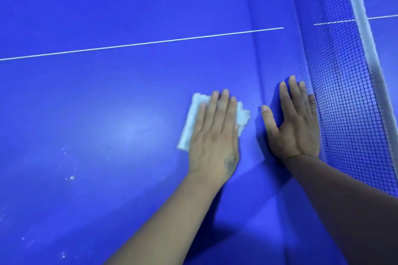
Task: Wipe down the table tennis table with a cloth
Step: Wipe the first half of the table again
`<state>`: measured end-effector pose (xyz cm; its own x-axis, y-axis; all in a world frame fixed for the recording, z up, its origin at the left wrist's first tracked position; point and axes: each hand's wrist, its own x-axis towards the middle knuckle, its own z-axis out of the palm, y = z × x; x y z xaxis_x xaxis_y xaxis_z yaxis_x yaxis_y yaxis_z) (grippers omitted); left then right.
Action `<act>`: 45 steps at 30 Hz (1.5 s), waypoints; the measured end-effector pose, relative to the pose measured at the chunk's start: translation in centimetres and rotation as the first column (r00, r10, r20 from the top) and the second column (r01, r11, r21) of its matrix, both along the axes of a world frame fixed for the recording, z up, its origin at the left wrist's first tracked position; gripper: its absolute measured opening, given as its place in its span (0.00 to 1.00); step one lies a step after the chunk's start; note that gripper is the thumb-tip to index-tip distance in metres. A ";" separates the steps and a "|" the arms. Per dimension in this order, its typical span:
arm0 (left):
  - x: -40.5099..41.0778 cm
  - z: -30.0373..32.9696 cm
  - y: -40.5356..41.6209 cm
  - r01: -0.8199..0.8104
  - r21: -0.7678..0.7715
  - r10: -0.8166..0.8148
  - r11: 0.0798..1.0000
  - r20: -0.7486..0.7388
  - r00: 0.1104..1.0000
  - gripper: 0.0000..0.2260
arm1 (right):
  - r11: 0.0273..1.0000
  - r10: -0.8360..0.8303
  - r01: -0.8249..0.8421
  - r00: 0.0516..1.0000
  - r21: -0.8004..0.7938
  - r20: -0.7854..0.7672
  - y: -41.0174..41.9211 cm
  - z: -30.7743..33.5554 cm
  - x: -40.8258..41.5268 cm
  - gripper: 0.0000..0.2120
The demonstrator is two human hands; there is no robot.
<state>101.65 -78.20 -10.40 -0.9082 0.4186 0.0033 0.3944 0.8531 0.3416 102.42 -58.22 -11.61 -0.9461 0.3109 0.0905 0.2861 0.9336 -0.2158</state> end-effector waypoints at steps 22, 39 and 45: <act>2.5 0.2 0.0 0.013 -0.020 -0.013 1.000 -0.048 0.999 0.28 | 0.998 0.040 -0.038 0.998 0.041 -0.055 0.1 -0.3 0.1 0.30; -4.6 0.0 -7.0 -0.332 -0.103 0.329 0.938 -0.048 0.943 0.30 | 0.998 0.063 -0.061 0.996 -0.022 0.058 -4.7 0.8 9.7 0.29; 5.8 0.3 -1.8 0.027 -0.043 -0.029 0.999 -0.055 0.998 0.29 | 0.998 0.052 -0.049 0.997 -0.046 0.061 -4.8 0.8 9.7 0.28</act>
